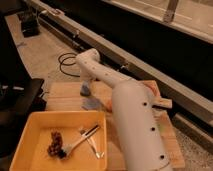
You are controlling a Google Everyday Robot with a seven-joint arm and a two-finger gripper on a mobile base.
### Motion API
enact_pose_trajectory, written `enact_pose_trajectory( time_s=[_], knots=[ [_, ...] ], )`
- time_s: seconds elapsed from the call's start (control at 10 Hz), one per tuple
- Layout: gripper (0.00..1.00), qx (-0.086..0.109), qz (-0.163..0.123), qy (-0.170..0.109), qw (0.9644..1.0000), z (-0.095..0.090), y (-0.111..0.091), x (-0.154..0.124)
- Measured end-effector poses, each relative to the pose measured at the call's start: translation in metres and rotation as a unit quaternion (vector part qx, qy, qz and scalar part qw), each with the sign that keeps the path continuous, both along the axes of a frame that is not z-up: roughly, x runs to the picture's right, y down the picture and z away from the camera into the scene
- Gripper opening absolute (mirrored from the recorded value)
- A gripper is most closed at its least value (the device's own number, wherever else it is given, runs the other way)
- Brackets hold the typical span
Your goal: Wipe table surface with sponge
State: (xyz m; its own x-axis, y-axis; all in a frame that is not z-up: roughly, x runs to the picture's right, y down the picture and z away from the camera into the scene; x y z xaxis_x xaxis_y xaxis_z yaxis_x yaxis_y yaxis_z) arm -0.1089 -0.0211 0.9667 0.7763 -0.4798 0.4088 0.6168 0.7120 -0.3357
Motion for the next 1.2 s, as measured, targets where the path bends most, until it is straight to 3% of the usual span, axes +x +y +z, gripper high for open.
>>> enact_pose_trajectory(
  time_s=[0.4,0.9,1.2],
  knots=[
    [0.8,-0.016,-0.032,-0.034,0.9988,0.012,0.009,-0.009],
    [0.77,-0.057,-0.091,-0.08,0.991,0.028,0.036,-0.022],
    [0.49,-0.064,-0.113,-0.092,0.9873,0.032,0.045,-0.024]
  ],
)
